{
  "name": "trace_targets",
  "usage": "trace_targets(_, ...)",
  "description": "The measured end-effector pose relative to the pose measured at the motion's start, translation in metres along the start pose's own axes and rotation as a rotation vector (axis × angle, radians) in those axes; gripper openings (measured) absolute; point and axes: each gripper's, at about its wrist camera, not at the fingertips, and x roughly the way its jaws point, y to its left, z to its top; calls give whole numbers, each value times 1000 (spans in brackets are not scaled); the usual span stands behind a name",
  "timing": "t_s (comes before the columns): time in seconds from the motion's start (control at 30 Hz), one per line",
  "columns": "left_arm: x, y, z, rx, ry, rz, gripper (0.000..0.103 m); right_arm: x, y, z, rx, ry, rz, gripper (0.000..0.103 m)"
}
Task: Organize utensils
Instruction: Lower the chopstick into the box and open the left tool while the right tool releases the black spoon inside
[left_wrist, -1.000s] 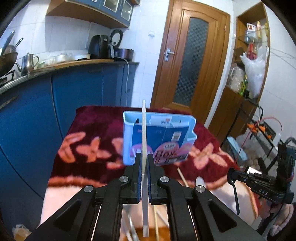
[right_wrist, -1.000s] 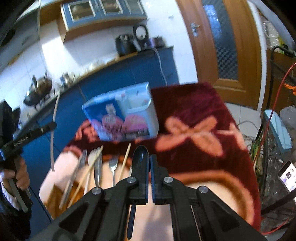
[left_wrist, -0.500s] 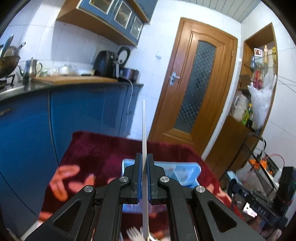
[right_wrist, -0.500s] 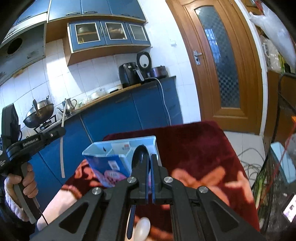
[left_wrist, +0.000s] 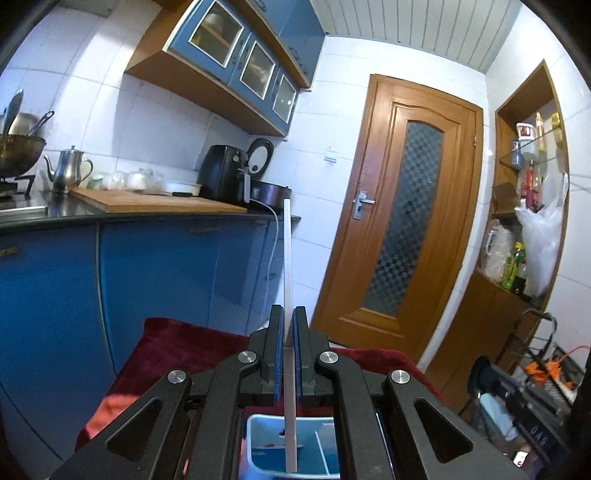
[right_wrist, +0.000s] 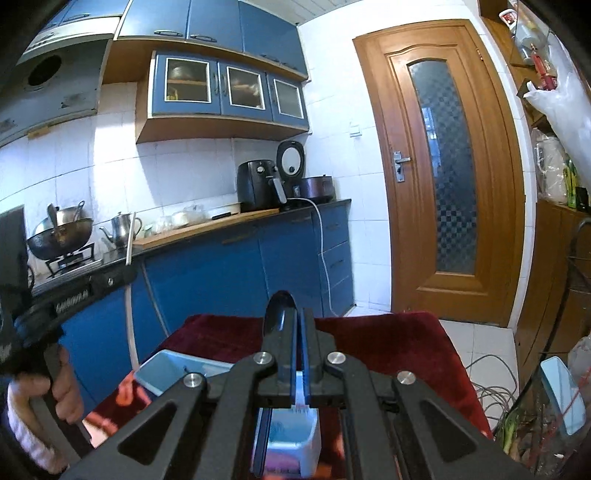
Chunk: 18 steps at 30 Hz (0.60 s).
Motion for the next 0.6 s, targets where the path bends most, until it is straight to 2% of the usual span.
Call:
trace_targets(0.1, 10, 1, -11, 17, -2, 10, 5, 18, 0, -1, 4, -18, -14, 3)
trace_targets(0.27, 25, 5, -28, 23, 43, 15, 5, 41, 4, -7, -40, -46, -45, 3)
trace_targets(0.5, 33, 10, -39, 20, 73, 31, 5, 54, 6, -27, -91, -2, -39, 3)
trace_targets(0.6, 35, 12, -41, 14, 100, 33, 8, 52, 4, -27, -77, 12, -17, 9)
